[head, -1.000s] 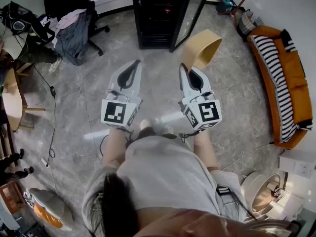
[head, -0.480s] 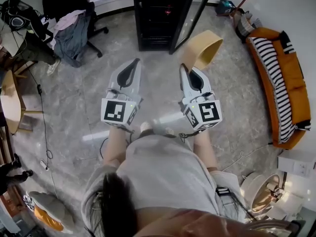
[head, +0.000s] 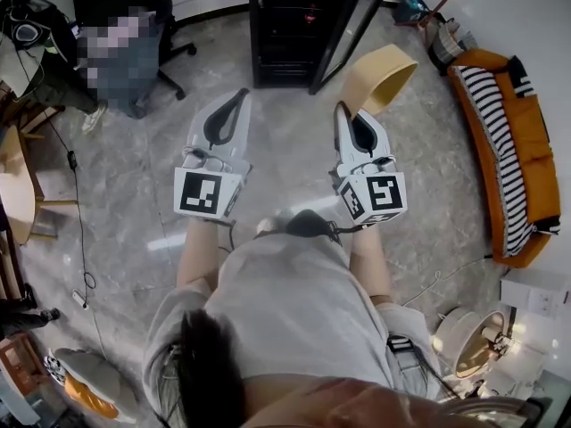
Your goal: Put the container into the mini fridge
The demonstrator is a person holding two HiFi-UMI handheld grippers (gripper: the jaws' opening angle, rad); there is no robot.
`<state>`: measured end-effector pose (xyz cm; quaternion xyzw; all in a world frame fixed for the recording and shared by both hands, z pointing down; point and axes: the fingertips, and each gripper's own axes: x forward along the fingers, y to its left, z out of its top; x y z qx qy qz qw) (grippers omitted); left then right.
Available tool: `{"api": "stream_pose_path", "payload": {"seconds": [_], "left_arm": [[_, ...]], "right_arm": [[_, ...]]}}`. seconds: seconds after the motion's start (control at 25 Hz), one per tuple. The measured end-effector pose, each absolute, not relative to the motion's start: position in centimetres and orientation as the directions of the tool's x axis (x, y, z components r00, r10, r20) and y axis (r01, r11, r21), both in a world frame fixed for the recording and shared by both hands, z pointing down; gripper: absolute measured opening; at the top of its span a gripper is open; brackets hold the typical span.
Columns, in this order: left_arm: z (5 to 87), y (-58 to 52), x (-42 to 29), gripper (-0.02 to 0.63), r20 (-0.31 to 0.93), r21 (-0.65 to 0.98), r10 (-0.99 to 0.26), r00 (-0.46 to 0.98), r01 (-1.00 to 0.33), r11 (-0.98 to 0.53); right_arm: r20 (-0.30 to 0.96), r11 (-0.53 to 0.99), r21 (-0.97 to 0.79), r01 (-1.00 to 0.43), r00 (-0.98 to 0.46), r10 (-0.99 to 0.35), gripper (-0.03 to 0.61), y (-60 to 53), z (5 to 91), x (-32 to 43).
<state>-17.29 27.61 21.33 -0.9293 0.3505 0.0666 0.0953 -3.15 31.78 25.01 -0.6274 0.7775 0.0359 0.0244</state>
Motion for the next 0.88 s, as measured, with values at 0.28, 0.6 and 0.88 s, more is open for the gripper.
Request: {"api": "stream_pose_path", "payload": {"seconds": [0.28,0.6,0.88], "left_arm": [[22.0,24.3,-16.4,0.002,-0.204,-0.139,-0.647,0.735,-0.676,-0.724],[23.6,16.1,-12.6,0.003,-0.164,-0.079,-0.663,0.731,-0.679,-0.73],[22.7,9.8,-7.0,0.003,-0.163,-0.096,-0.676,0.718,-0.694,-0.714]], "right_arm": [[-0.042,0.21,0.001,-0.978,-0.21,-0.977,0.005,27.5,26.3,-2.0],[-0.04,0.26,-0.021,-0.965,-0.259,-0.965,0.006,19.5,26.6,1.0],[-0.053,0.339,-0.005,-0.941,-0.338,-0.94,0.005,12.9,25.6,5.0]]}}
